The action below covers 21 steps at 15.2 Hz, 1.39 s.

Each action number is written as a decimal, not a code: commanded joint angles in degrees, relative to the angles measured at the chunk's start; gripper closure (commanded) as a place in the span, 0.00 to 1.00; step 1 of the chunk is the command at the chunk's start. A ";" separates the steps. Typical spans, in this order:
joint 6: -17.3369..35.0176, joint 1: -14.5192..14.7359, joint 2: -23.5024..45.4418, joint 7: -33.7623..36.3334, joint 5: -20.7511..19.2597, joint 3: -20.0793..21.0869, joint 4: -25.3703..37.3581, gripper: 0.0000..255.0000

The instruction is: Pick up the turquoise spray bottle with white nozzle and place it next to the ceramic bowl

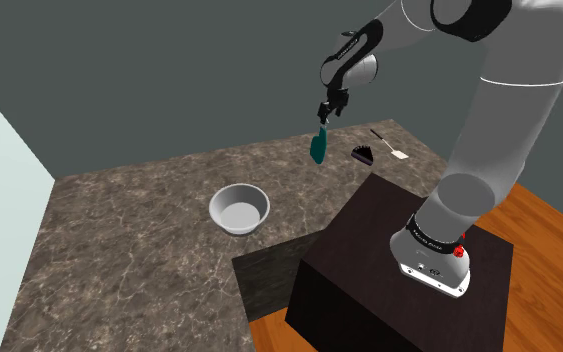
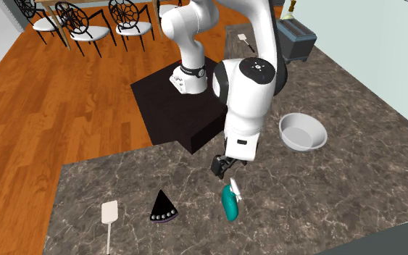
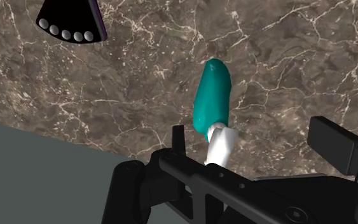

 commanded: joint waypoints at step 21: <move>5.15 -2.31 7.94 -2.43 3.90 1.96 2.48 1.00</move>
